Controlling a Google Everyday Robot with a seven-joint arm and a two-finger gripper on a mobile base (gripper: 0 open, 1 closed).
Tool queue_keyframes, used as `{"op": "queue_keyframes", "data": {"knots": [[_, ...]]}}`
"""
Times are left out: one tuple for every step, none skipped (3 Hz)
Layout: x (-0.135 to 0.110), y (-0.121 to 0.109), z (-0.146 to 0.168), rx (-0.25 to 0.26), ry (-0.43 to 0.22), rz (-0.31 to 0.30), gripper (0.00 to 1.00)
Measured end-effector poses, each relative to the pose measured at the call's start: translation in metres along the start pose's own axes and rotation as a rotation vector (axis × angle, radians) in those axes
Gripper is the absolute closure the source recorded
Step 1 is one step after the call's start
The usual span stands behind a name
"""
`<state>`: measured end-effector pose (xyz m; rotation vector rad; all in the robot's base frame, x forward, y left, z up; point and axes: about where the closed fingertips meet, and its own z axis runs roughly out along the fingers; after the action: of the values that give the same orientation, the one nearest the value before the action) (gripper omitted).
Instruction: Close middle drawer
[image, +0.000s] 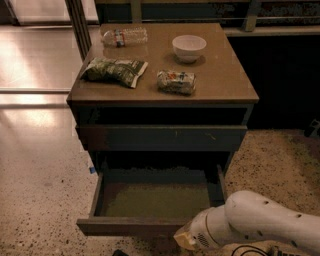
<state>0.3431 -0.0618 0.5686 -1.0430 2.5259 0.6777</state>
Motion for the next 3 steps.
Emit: {"op": "queue_keyframes", "data": {"knots": [[0.0,0.0,0.0,0.0,0.0,0.0,1.0],[0.01,-0.005,0.01,-0.005,0.007,0.011,1.0],[0.03,-0.025,0.044,0.008,0.002,0.019,1.0]]}}
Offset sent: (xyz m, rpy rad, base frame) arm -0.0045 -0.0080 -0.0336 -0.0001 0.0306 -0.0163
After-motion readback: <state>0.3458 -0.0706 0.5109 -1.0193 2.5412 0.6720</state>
